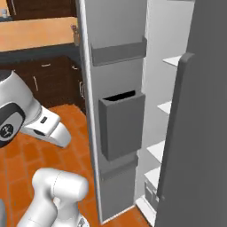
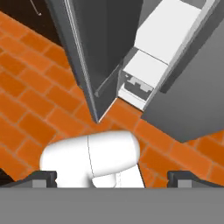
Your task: Take the meat container that has the fish and place it on the second highest rack of the freezer. Then take the vegetable container that has the onion and lemon and place it on the highest rack of the freezer.
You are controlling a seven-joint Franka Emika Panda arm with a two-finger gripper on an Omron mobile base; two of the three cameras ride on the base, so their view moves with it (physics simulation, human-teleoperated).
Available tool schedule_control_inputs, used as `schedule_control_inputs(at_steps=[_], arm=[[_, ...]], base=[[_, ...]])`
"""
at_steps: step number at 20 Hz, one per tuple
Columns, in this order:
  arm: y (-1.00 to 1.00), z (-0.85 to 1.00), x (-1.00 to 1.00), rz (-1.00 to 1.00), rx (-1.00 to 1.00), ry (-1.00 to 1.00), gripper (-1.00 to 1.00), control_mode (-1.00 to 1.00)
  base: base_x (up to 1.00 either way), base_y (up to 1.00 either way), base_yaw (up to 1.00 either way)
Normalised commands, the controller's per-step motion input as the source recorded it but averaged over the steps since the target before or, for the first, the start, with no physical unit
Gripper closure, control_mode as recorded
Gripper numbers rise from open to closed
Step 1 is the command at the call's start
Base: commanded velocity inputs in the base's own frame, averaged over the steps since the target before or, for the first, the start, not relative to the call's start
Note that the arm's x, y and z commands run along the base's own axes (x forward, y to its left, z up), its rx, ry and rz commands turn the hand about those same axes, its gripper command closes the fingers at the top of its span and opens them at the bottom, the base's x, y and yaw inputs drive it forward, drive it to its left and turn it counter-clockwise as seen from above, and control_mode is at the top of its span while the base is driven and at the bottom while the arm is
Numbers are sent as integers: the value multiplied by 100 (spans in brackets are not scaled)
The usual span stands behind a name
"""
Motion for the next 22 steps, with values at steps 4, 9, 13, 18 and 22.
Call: schedule_control_inputs(at_steps=[4, 9, 13, 18, 22], arm=[[0, 0, 0, 0, 0, 0, -100, 100], [0, 0, 0, 0, 0, 0, -100, 100], [0, 0, 0, 0, 0, 0, -100, 100], [0, 0, 0, 0, 0, 0, -100, 100], [0, 0, 0, 0, 0, 0, -100, 100]], base=[[-8, 12, 100], [5, 31, 88], [82, 15, 57], [100, 0, 18], [100, 0, 2]])
